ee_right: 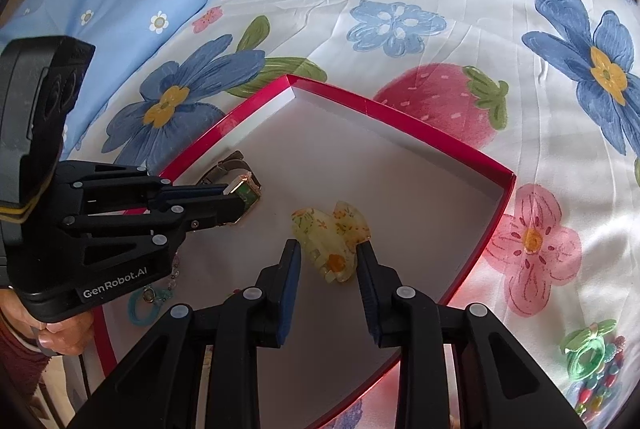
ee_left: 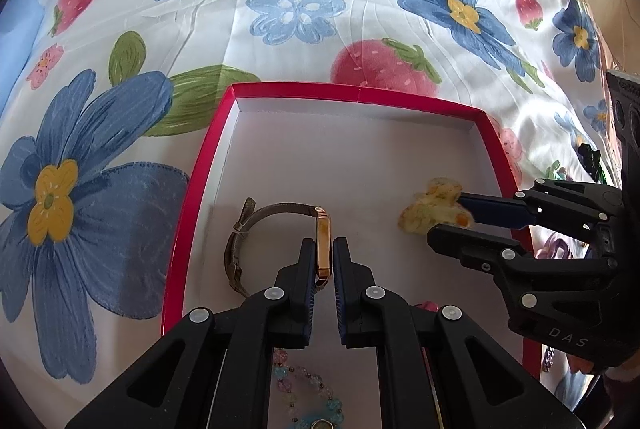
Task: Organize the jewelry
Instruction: 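Open the left tool to drop the gold watch into the box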
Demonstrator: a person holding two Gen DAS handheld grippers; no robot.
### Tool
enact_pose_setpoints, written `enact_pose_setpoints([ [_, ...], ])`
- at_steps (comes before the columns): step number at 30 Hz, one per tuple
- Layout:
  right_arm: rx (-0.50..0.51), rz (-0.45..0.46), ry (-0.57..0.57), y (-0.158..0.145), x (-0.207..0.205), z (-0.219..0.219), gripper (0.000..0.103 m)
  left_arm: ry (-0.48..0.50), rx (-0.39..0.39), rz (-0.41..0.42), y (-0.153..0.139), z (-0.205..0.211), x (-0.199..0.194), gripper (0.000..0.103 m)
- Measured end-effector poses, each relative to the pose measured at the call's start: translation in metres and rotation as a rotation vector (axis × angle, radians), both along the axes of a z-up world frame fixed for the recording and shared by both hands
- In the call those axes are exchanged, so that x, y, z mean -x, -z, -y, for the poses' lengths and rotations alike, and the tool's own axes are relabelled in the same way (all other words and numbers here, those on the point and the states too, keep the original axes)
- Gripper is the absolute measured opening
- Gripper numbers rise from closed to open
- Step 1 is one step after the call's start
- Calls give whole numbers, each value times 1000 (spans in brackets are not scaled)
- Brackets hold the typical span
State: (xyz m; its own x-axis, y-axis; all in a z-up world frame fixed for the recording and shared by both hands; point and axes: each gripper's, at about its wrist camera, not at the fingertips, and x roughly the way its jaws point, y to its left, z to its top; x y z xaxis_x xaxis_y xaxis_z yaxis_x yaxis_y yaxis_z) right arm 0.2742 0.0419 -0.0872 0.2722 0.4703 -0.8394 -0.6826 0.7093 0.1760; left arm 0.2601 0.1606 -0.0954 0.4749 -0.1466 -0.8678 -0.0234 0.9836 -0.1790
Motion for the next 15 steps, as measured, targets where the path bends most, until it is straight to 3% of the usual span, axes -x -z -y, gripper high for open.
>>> enact_pose_setpoints([
  [5, -27, -1, 8, -4, 2, 2, 39, -7, 10, -3, -1, -2, 1, 11],
  [9, -50, 1, 23, -10, 5, 9, 42, -25, 12, 20, -9, -4, 7, 25],
  [13, -112, 3, 59, -25, 12, 28, 49, -58, 21, 56, -23, -8, 23, 30],
  [15, -152, 17, 83, -35, 19, 42, 55, -78, 21, 80, -30, -9, 34, 42],
])
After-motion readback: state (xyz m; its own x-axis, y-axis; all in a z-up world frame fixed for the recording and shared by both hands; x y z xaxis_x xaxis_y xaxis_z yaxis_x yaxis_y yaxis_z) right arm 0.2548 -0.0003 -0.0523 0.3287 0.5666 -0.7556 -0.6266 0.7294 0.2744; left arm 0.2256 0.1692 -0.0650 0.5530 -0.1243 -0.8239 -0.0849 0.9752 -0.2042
